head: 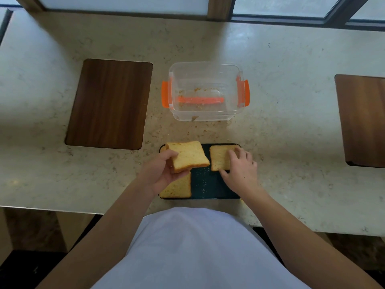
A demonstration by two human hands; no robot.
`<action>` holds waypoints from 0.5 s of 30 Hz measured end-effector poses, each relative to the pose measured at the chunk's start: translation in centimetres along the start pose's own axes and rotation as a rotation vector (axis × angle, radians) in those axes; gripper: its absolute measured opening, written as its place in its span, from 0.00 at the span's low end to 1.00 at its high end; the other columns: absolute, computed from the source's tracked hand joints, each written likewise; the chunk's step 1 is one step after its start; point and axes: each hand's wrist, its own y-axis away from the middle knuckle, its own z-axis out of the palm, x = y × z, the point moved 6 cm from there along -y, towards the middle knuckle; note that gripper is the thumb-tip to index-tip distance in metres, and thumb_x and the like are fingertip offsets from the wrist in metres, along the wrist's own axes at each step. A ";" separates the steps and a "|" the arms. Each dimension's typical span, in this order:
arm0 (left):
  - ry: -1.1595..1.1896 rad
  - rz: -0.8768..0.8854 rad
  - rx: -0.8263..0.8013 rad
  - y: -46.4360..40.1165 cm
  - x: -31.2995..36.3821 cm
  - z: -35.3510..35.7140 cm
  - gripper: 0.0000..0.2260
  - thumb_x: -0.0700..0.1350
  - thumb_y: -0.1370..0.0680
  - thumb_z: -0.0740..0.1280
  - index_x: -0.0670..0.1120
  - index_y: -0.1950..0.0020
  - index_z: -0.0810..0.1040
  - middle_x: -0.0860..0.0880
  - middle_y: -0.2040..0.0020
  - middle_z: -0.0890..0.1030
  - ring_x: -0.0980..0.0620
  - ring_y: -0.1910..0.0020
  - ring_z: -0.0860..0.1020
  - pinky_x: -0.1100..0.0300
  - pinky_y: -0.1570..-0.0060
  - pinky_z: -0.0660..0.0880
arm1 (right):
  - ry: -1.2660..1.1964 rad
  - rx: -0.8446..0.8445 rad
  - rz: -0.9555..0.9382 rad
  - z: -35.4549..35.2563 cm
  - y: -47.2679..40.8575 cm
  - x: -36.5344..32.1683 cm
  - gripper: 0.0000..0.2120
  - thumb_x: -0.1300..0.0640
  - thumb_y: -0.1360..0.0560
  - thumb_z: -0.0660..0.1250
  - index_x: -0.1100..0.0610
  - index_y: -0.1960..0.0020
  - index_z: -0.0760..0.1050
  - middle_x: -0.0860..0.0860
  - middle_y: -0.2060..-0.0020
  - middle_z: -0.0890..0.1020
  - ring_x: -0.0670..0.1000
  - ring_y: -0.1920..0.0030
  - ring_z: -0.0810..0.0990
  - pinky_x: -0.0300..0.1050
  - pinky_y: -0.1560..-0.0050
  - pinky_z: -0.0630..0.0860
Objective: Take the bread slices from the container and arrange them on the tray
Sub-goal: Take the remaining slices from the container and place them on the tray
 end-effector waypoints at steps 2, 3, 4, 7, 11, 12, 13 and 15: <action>0.007 -0.003 -0.005 -0.1 -0.1 0.0 0.15 0.40 0.21 0.65 0.43 0.33 0.73 0.37 0.37 0.79 0.38 0.40 0.81 0.47 0.53 0.84 | 0.002 0.003 -0.001 0.0 -0.1 0.0 0.31 0.45 0.24 0.70 0.54 0.25 0.67 0.57 0.23 0.66 0.61 0.25 0.63 0.60 0.32 0.69; 0.002 -0.003 -0.005 -0.1 -0.2 0.0 0.15 0.40 0.21 0.65 0.43 0.34 0.74 0.37 0.37 0.79 0.38 0.40 0.81 0.46 0.52 0.83 | 0.003 0.009 -0.001 -0.1 -0.1 0.0 0.31 0.45 0.25 0.70 0.54 0.25 0.67 0.57 0.23 0.67 0.61 0.25 0.64 0.60 0.33 0.69; -0.005 -0.003 -0.008 -0.1 -0.2 0.0 0.15 0.40 0.21 0.65 0.43 0.34 0.74 0.37 0.37 0.80 0.38 0.40 0.81 0.46 0.52 0.83 | -0.003 0.017 0.000 -0.1 -0.1 0.0 0.31 0.45 0.25 0.70 0.54 0.25 0.68 0.57 0.24 0.67 0.61 0.26 0.64 0.60 0.33 0.69; -0.003 -0.020 -0.020 -0.1 -0.4 -0.1 0.16 0.41 0.22 0.66 0.43 0.34 0.74 0.37 0.37 0.80 0.37 0.41 0.82 0.45 0.51 0.83 | -0.024 0.032 -0.011 -0.2 -0.1 -0.2 0.32 0.45 0.24 0.71 0.53 0.24 0.67 0.57 0.24 0.68 0.61 0.26 0.65 0.61 0.32 0.69; 0.010 -0.029 -0.022 -0.1 -0.6 -0.1 0.16 0.41 0.21 0.66 0.44 0.34 0.74 0.36 0.37 0.79 0.36 0.40 0.82 0.45 0.52 0.82 | -0.012 0.022 -0.021 0.2 -0.1 -0.4 0.30 0.46 0.23 0.69 0.51 0.24 0.67 0.58 0.23 0.67 0.61 0.25 0.63 0.62 0.32 0.68; 0.014 -0.029 -0.025 -0.1 -0.6 0.0 0.15 0.41 0.21 0.66 0.44 0.34 0.74 0.36 0.37 0.79 0.36 0.40 0.81 0.45 0.52 0.83 | -0.013 0.020 -0.018 0.2 -0.1 -0.4 0.30 0.46 0.23 0.69 0.51 0.24 0.67 0.58 0.23 0.67 0.61 0.25 0.63 0.62 0.32 0.68; 0.014 -0.030 -0.027 0.0 -0.5 0.0 0.15 0.41 0.21 0.65 0.44 0.33 0.74 0.36 0.38 0.79 0.36 0.40 0.81 0.45 0.52 0.83 | -0.014 0.017 -0.016 0.2 -0.1 -0.4 0.30 0.45 0.23 0.69 0.51 0.24 0.66 0.57 0.23 0.66 0.61 0.25 0.63 0.62 0.32 0.68; 0.005 -0.028 -0.027 0.1 -0.5 0.0 0.15 0.41 0.20 0.65 0.44 0.34 0.74 0.37 0.39 0.80 0.37 0.41 0.82 0.46 0.53 0.83 | -0.017 0.016 -0.015 0.2 -0.2 -0.3 0.30 0.45 0.23 0.69 0.51 0.23 0.66 0.57 0.23 0.66 0.61 0.25 0.63 0.62 0.32 0.68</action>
